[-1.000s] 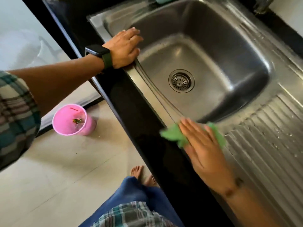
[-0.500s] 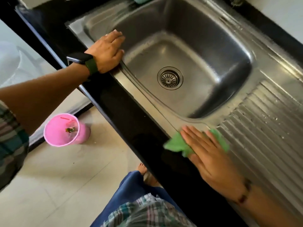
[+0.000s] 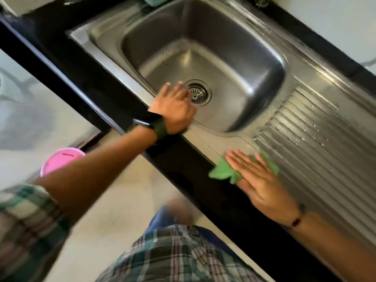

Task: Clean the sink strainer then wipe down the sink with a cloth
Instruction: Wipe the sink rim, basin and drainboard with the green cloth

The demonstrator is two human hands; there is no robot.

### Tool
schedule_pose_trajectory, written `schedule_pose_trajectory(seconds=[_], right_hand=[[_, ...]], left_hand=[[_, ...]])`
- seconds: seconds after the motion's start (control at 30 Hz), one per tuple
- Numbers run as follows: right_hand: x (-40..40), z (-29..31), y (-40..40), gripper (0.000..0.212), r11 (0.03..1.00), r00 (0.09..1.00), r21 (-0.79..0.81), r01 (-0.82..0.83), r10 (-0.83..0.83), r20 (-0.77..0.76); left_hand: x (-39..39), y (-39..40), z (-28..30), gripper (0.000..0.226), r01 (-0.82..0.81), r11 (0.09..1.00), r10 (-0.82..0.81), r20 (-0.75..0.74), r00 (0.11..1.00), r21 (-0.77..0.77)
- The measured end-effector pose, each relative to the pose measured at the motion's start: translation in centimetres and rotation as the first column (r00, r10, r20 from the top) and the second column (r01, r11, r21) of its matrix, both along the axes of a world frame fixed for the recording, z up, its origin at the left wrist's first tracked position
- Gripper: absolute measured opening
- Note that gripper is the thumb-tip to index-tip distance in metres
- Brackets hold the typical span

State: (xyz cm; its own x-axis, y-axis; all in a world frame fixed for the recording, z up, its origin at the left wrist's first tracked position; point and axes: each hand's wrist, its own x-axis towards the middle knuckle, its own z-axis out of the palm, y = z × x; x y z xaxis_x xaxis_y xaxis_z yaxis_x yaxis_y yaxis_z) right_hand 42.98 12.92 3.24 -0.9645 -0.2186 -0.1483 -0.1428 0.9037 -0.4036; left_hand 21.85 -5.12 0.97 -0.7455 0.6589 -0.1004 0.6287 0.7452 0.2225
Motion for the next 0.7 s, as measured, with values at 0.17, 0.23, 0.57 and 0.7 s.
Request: schedule_pose_trajectory(seconds=[0.17, 0.23, 0.57, 0.7], right_hand=[[-5.1, -0.6, -2.2, 0.051, 0.996, 0.998, 0.078, 0.051, -0.054, 0.031], [-8.9, -1.0, -4.8, 0.044, 0.99, 0.992, 0.067, 0.126, -0.127, 0.005], [-3.3, -0.4, -1.1, 0.05, 0.992, 0.998, 0.111, 0.056, -0.056, -0.006], [-8.7, -1.5, -4.3, 0.044, 0.98, 0.988, 0.119, 0.157, -0.155, -0.024]], left_hand=[[2.1, 4.2, -1.0, 0.056, -0.014, 1.0, 0.015, 0.059, 0.998, -0.018], [1.3, 3.9, -0.9, 0.047, -0.064, 0.998, 0.063, 0.079, 0.995, 0.009], [1.8, 4.3, -1.0, 0.066, -0.03, 1.0, 0.03, 0.042, 0.999, 0.003], [1.3, 4.1, -0.8, 0.053, -0.074, 0.996, 0.069, 0.096, 0.993, 0.049]])
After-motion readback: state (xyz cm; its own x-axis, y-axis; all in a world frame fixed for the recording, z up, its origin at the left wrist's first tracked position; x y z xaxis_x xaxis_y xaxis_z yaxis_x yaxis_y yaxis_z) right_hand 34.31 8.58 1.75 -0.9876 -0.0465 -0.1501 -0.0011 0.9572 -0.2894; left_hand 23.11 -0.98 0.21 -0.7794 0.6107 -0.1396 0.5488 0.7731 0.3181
